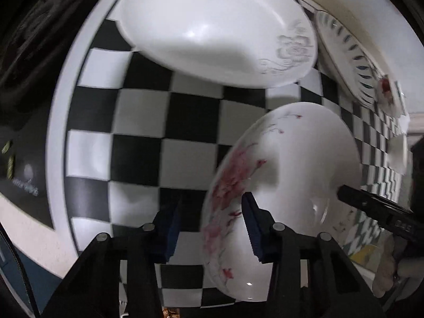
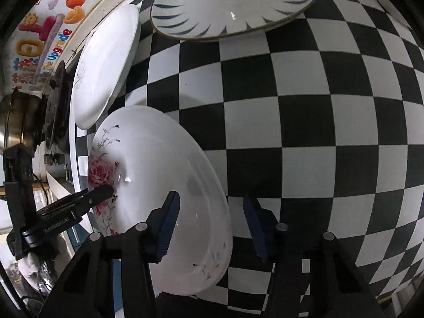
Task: Organize plates and bowls
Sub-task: 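Grasp the pink-flower plate rim with the left tool while the right tool grasps it too, then lift the pink-flower plate with both tools and carry it toward the plain white plate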
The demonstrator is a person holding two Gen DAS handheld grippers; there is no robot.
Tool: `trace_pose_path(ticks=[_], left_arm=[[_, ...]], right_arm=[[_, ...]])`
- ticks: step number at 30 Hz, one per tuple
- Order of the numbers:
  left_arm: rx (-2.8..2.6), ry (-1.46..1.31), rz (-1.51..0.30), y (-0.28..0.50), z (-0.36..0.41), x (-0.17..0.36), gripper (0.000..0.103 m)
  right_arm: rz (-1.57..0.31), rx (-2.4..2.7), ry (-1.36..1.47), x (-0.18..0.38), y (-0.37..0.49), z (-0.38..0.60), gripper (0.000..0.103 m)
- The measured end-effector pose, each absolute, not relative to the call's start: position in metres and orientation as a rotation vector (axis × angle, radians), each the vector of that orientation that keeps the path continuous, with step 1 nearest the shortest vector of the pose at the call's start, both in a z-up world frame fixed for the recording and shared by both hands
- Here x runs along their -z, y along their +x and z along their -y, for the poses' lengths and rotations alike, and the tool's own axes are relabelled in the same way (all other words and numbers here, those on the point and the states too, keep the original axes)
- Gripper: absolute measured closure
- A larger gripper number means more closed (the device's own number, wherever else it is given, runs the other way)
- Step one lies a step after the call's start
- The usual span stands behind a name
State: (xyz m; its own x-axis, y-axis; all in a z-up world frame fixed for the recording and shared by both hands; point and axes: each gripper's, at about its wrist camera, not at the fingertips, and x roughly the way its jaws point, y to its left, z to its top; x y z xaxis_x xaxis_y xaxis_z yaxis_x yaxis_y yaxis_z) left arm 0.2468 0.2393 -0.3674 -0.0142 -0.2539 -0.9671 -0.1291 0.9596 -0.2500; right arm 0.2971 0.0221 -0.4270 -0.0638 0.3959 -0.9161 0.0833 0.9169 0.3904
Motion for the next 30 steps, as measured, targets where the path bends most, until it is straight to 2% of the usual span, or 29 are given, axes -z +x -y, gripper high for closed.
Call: trace_pose_path(ticks=[1, 4, 7, 13, 21, 30], left_arm=[[0.106, -0.296, -1.584, 0.246, -0.237, 0.365, 0.066], [0.127, -0.273, -1.581, 0.242, -0.229, 0.357, 0.073], [0.105, -0.247, -1.575, 0.237, -0.224, 0.348, 0.076], [0.085, -0.234, -1.561, 0.224, -0.210, 0.336, 0.077], [0.130, -0.218, -1.520, 0.220, -0.167, 0.296, 0.077], [0.197, -0.181, -1.518, 0.231, -0.138, 0.291, 0.077]], right_arm=[[-1.644, -0.275, 0.387, 0.430, 0.297, -0.024, 0.067], [-1.638, -0.267, 0.347, 0.429, 0.299, -0.031, 0.071], [-1.629, -0.260, 0.314, 0.428, 0.296, -0.028, 0.081], [-1.621, -0.279, 0.330, 0.422, 0.293, -0.008, 0.083], [-1.570, -0.259, 0.376, 0.393, 0.292, 0.042, 0.083], [-1.551, -0.209, 0.393, 0.382, 0.283, 0.107, 0.083]])
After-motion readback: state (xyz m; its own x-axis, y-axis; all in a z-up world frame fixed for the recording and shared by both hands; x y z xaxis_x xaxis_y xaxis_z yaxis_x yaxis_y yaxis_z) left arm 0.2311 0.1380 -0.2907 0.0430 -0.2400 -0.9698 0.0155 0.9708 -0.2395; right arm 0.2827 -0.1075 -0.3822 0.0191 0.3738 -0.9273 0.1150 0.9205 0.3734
